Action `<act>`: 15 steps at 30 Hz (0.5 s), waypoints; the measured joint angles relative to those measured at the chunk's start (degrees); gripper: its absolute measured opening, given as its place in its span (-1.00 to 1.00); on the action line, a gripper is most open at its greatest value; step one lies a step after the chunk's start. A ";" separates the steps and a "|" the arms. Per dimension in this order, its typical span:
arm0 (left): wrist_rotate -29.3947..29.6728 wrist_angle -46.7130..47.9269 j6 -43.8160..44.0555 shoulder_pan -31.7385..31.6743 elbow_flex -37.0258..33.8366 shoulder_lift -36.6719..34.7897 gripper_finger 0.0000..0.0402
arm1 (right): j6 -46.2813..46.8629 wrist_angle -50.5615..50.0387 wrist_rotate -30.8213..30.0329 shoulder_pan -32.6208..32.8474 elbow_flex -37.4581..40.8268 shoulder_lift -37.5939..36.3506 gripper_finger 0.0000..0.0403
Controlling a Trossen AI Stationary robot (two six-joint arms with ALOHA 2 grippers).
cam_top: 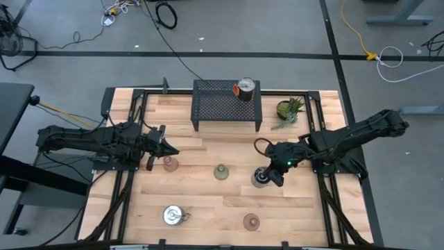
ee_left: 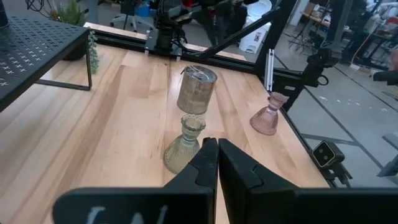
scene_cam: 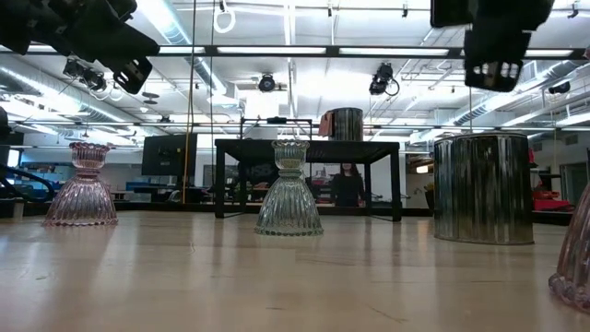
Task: Pick & Place candle stick holders
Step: Put the top scented candle on the shelf aligned with the other silver scented candle
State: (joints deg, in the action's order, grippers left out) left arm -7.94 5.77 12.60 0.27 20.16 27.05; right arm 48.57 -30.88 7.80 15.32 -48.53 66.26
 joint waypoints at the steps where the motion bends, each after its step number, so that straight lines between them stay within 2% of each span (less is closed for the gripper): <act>1: 0.23 -0.01 0.00 0.00 0.00 0.00 -0.92 | 0.96 -1.42 0.20 -0.03 0.00 0.26 -0.75; 10: 0.85 0.01 -0.17 -0.02 0.03 -0.02 -0.92 | -0.47 -2.70 4.27 -1.71 -0.37 4.31 -0.31; 15: 0.85 0.03 -0.16 -0.02 0.04 -0.01 -0.92 | -2.28 -5.18 3.19 -4.26 -0.39 4.64 -0.19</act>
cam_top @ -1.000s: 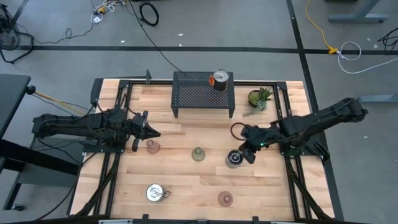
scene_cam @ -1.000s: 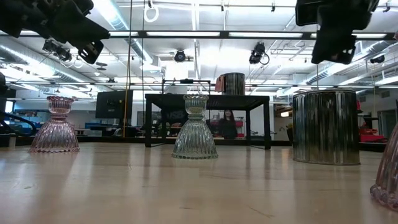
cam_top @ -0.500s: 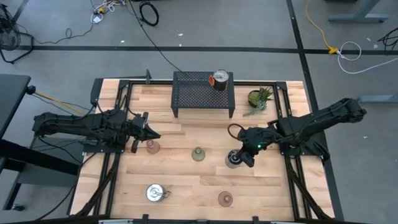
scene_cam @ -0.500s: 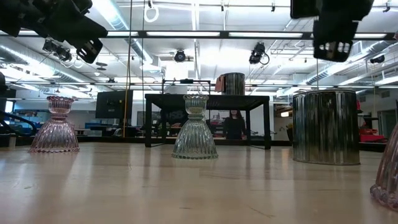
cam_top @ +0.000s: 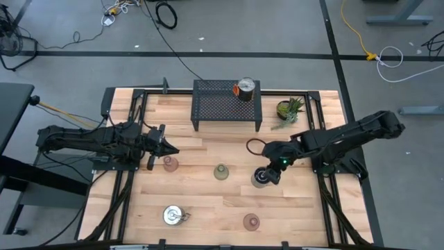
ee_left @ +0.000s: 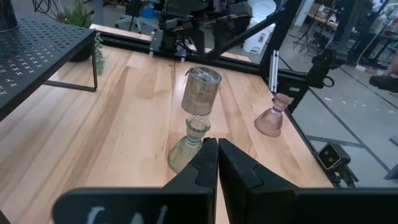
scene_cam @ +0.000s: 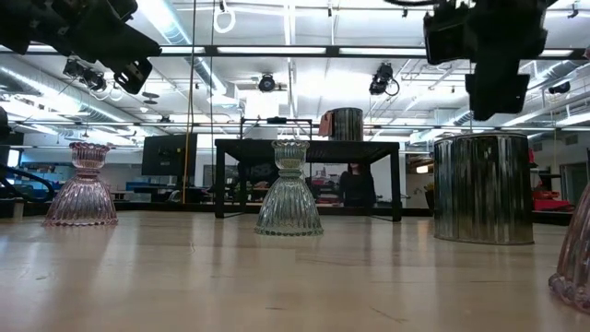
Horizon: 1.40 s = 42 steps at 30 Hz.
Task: Pick & Place candle stick holders
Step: Put the top scented candle on the shelf aligned with the other silver scented candle
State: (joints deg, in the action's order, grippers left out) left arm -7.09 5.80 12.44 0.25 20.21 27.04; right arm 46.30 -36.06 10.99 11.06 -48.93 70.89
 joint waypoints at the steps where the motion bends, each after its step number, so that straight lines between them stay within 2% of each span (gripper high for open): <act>1: 0.00 0.03 0.01 0.00 0.00 0.01 -0.92 | -0.35 -0.60 -0.13 -0.51 -0.04 0.00 -0.19; 10: 0.00 0.05 -0.02 -0.02 0.00 -0.02 -0.92 | -2.70 -3.82 -1.53 -2.04 -0.09 2.03 -0.29; 16: 0.00 0.06 -0.12 -0.02 0.00 -0.02 -0.92 | -4.99 -3.93 -2.61 -2.62 -0.09 5.58 -0.30; 24: 0.00 0.07 -0.02 -0.01 0.00 -0.02 -0.92 | -7.45 -3.59 -4.54 -5.01 -0.09 6.38 -0.30; 34: -0.01 0.17 -0.06 -0.02 0.00 0.00 -0.92 | -7.71 -2.95 -3.72 -3.93 -0.25 8.56 -0.31; 38: 0.00 0.37 -0.17 -0.02 0.00 -0.01 -0.92 | -7.21 -1.96 -4.16 -3.86 -0.35 9.27 -0.49; 42: -0.02 0.43 -0.17 -0.02 0.00 0.01 -0.92 | -7.79 -0.90 -3.37 -4.18 -0.28 8.82 -0.90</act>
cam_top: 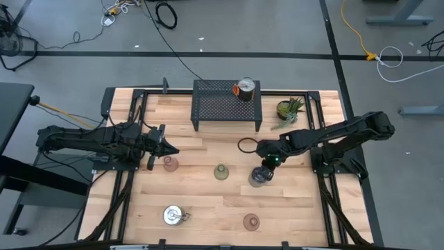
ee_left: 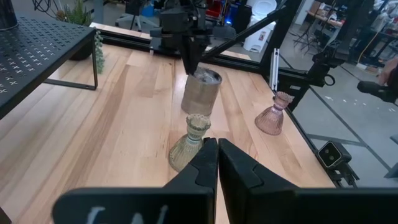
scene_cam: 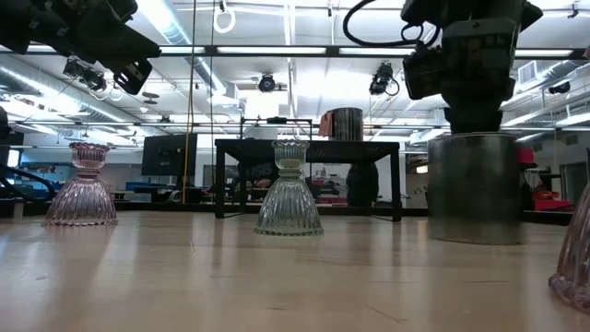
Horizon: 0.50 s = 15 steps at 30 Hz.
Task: Pick & Place candle stick holders
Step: Put the top scented candle on the shelf aligned with the other silver scented candle
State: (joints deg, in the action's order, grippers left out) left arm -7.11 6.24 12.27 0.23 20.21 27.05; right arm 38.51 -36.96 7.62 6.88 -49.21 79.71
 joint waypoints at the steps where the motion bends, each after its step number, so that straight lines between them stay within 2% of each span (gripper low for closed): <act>1: 0.00 0.01 0.00 0.00 0.00 -0.01 -0.92 | 0.04 0.32 -0.18 0.00 0.02 -0.01 -0.94; 9: 0.00 0.01 0.11 0.00 0.00 -0.02 -0.92 | 0.24 -0.60 -0.62 0.04 -0.07 0.23 -0.99; 15: 0.00 0.02 0.00 0.00 0.00 -0.02 -0.92 | -1.65 -4.89 -3.15 -0.05 -4.89 0.36 -0.99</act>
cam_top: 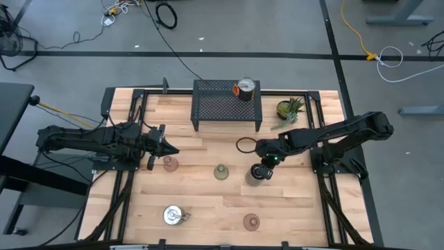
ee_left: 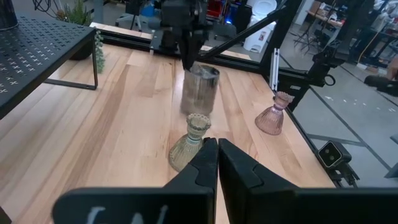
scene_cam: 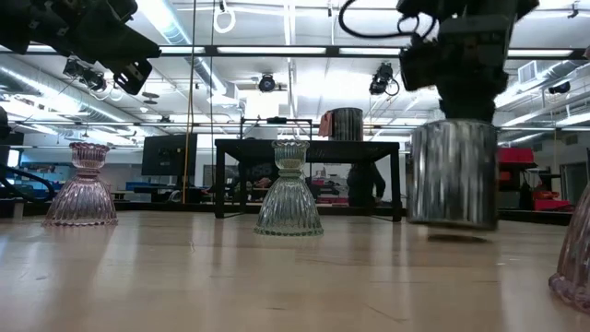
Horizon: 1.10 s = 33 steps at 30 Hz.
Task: Pick & Place candle stick holders
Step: Put the top scented candle on the shelf aligned with the other silver scented candle
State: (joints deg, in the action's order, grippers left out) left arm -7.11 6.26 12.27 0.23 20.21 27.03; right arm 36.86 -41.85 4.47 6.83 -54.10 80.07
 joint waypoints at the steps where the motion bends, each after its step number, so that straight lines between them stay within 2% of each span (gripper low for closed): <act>1: 0.00 -0.02 0.00 0.01 0.00 0.01 -0.92 | -0.76 -0.88 0.00 -0.08 -1.27 -0.04 -0.99; 9: 0.00 -0.02 0.11 0.00 0.00 0.02 -0.92 | -3.49 -6.01 -2.06 -0.47 -9.78 -0.09 -1.00; 15: 0.00 -0.02 0.55 0.00 0.00 0.02 -0.92 | -5.76 -16.10 -6.65 -2.69 -19.96 -0.13 -1.00; 24: 0.00 -0.04 0.50 0.01 0.00 0.00 -0.92 | -9.69 -20.50 -8.57 -7.88 -33.14 0.25 -1.00; 29: 0.00 -0.04 0.44 0.02 0.00 0.02 -0.92 | -14.33 -23.01 -8.30 -11.60 -39.82 5.50 -1.00; 33: 0.00 -0.04 0.43 0.00 0.00 0.00 -0.92 | -19.71 -27.76 -7.62 -14.72 -49.49 12.68 -1.00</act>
State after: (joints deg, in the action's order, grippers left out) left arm -7.11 6.22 12.71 0.23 20.21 27.03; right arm 17.15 -69.61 -3.14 -7.89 -103.59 92.75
